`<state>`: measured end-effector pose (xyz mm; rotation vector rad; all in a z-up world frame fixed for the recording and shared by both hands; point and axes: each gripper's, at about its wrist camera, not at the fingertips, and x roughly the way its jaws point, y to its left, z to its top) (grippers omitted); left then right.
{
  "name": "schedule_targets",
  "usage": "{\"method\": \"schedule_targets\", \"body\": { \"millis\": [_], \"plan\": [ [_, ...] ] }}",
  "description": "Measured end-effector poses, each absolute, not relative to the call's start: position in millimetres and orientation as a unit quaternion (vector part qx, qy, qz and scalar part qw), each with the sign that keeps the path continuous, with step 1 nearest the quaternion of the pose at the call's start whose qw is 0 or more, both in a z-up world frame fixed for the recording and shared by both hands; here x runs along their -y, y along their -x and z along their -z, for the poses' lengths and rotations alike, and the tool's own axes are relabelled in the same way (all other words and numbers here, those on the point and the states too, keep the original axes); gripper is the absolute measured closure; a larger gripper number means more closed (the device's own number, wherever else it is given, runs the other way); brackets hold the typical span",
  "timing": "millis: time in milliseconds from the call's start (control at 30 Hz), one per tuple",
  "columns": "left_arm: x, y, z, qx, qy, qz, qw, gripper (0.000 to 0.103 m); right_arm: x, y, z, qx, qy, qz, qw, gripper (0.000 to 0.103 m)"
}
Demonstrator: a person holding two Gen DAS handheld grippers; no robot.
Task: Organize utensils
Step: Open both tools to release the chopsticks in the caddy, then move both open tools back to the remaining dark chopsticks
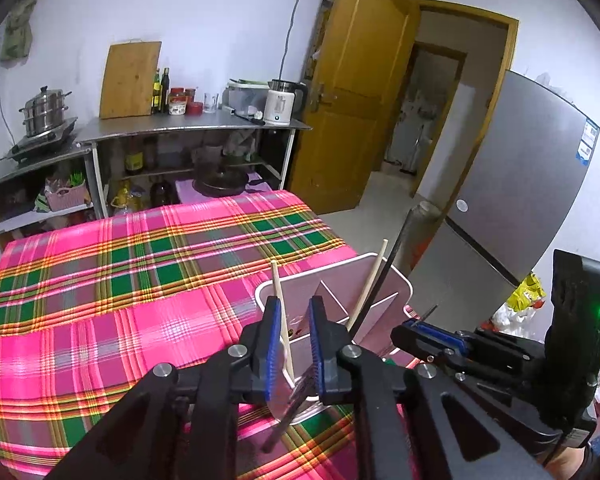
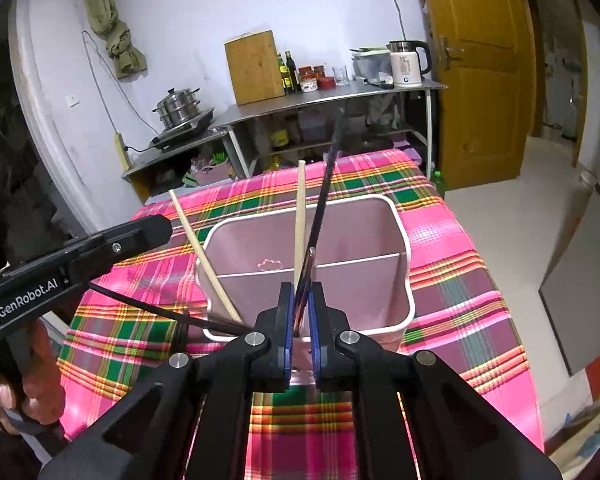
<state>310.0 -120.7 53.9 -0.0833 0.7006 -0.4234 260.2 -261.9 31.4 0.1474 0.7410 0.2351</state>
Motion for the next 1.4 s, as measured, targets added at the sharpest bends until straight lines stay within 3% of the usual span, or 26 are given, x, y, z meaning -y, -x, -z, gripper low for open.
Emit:
{"method": "schedule_targets", "body": {
  "millis": [767, 1400],
  "plan": [
    [76.4, -225.3, -86.6, -0.292, 0.055, 0.191, 0.935, 0.087, 252.9, -191.4, -65.4, -0.308, -0.052, -0.11, 0.943, 0.085],
    [16.7, -157.0, -27.5, -0.341, 0.076, 0.141, 0.926, 0.087, 220.3, -133.7, -36.4, -0.333, -0.053, -0.17, 0.926, 0.085]
  ]
}}
